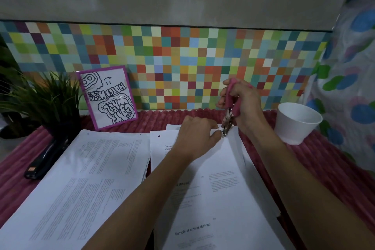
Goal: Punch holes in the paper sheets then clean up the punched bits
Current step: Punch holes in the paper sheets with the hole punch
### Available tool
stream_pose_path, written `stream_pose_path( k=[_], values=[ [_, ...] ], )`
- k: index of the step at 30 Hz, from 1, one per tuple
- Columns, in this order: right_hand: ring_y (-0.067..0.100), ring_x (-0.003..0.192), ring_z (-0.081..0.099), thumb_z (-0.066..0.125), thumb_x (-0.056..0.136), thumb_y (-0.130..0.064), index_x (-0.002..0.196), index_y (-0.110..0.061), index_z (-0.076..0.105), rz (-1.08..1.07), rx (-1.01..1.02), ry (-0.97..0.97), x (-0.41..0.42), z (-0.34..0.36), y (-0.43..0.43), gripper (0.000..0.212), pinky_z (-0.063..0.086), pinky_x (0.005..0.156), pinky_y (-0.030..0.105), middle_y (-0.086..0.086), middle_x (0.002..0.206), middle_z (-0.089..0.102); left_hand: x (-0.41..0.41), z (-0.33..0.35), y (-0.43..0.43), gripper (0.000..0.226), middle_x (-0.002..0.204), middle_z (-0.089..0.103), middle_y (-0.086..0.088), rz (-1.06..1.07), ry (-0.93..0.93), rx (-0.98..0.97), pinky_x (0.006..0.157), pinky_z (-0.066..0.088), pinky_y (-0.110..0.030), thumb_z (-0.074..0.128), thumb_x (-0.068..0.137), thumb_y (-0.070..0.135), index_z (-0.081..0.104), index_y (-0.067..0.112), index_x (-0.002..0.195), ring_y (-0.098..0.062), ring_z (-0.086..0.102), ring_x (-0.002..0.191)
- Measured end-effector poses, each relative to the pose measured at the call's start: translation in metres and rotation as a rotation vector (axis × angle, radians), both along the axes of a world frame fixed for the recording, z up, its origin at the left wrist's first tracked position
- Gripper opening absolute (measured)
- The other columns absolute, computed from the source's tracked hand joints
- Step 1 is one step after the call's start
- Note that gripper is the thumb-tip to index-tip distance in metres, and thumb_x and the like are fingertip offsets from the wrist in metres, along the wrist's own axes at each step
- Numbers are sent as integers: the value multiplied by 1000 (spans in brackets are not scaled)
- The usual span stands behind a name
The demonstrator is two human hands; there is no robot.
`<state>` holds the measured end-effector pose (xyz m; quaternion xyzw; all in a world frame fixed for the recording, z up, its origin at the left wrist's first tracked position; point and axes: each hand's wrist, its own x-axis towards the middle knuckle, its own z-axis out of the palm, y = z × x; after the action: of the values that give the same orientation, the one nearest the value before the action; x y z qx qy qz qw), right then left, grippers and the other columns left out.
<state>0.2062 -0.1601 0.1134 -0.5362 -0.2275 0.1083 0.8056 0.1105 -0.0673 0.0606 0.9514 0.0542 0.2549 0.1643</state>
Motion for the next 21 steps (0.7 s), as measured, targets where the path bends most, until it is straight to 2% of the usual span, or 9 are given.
stream_pose_path(
  k=[2, 5, 8, 11, 14, 18, 21],
  values=[
    [24, 51, 51, 45, 69, -2, 89, 1, 61, -22, -27, 3, -1, -1, 1, 26, 51, 57, 36, 15, 68, 55, -2, -1, -3, 29, 88, 74, -2, -16, 16, 28, 92, 40, -35, 53, 95, 35, 73, 14, 97, -20, 61, 74],
    [23, 53, 51, 41, 81, 6, 90, 0, 61, -92, -47, 13, -1, -3, 4, 22, 51, 63, 40, 14, 68, 55, -3, -2, -6, 28, 89, 73, -1, -38, 42, 33, 92, 35, -35, 53, 96, 35, 72, 14, 96, -23, 61, 81],
    [22, 53, 49, 41, 83, 7, 91, 0, 60, -108, -21, 60, -1, -3, 6, 22, 48, 64, 40, 13, 68, 53, -3, -2, -5, 27, 76, 67, -1, -35, 62, 56, 90, 35, -36, 53, 96, 34, 69, 14, 87, -24, 55, 73],
    [23, 55, 49, 45, 83, 5, 92, 1, 59, -73, -50, 74, -5, -3, 7, 18, 48, 58, 35, 16, 71, 51, -2, -3, -5, 29, 67, 59, -1, -13, 74, 89, 86, 35, -35, 52, 96, 33, 67, 14, 80, -23, 47, 65],
    [23, 55, 49, 44, 85, 7, 92, 1, 59, -83, -68, 37, -7, 1, 4, 17, 50, 56, 34, 16, 71, 50, -2, -6, -2, 29, 78, 69, -2, -14, 85, 111, 88, 35, -35, 50, 97, 34, 70, 15, 88, -24, 55, 72],
    [19, 49, 53, 45, 85, 4, 102, 3, 62, -141, -48, -38, 2, 9, -11, 24, 51, 49, 29, 9, 67, 58, -7, -14, 11, 32, 98, 74, 1, -72, 174, 55, 101, 36, -36, 47, 99, 40, 71, 19, 104, -21, 64, 89],
    [20, 48, 53, 53, 78, -8, 102, 2, 66, -69, -86, -96, 10, 16, -33, 29, 46, 46, 26, 12, 73, 62, -11, -15, 20, 32, 102, 75, 0, -119, 149, -62, 96, 46, -40, 52, 97, 39, 73, 16, 105, -20, 67, 90]
  ],
)
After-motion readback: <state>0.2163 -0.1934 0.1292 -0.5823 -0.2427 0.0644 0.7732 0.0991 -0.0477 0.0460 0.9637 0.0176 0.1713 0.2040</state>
